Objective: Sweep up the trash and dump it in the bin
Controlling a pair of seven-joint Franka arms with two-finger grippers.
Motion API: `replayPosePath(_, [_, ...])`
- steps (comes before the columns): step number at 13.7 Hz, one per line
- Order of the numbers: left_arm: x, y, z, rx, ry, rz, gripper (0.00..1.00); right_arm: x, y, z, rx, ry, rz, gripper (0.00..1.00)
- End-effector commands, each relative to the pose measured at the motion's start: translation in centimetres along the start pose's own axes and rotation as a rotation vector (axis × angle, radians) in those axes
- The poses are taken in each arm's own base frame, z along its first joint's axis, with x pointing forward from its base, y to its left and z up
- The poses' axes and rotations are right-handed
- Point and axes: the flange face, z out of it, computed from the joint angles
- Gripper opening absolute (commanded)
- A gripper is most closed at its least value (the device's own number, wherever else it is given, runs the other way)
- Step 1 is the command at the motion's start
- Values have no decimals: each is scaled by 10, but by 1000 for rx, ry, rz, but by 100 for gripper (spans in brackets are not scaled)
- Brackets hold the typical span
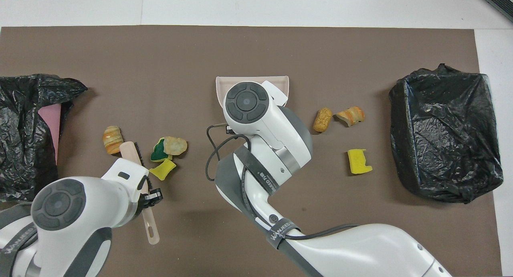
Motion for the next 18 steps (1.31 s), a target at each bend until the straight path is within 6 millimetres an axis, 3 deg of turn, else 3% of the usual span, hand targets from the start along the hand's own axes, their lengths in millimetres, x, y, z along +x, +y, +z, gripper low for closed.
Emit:
replayPosePath(1, [30, -37, 5, -13, 27, -32, 0, -10, 18, -15, -24, -14, -32, 0])
replayPosePath(3, [50, -70, 7, -14, 22, -15, 0, -15, 30, -17, -32, -24, -86, 0])
replayPosePath(5, [67, -108, 10, -17, 18, 20, 0, -27, 37, -2, -1, -43, -186, 0])
replayPosePath(7, [81, -131, 25, -18, 11, 55, 0, -38, 40, 11, 91, -80, -156, 0])
replayPosePath(10, [88, -129, 40, -16, 5, 63, 0, -43, 39, 13, 98, -102, -133, 1])
replayPosePath(12, [89, -128, 42, -15, 2, 76, 0, -39, 39, 7, 96, -86, -109, 35])
replayPosePath(14, [89, -128, 45, -14, -4, 91, 0, -36, 41, 6, 92, -70, -109, 48])
replayPosePath(18, [89, -128, 45, -13, -5, 92, 0, -37, 38, 22, 103, -95, -102, 50])
